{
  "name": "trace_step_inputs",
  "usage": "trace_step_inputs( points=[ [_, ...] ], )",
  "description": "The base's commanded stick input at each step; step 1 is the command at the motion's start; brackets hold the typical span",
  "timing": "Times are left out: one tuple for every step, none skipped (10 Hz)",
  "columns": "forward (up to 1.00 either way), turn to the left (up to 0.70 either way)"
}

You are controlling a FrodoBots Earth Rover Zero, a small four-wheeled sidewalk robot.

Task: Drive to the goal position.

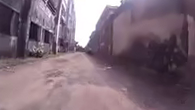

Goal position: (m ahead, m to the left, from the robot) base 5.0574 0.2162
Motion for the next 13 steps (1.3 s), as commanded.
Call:
trace_step_inputs(
  points=[
    [0.5, 0.0],
    [0.5, 0.0],
    [0.5, 0.0],
    [0.5, 0.0],
    [0.5, 0.0],
    [0.5, 0.0],
    [0.5, 0.0],
    [0.5, 0.0],
    [0.5, 0.0],
    [0.5, 0.0],
    [0.5, 0.0],
    [0.5, 0.0],
    [0.5, 0.0]
  ],
)
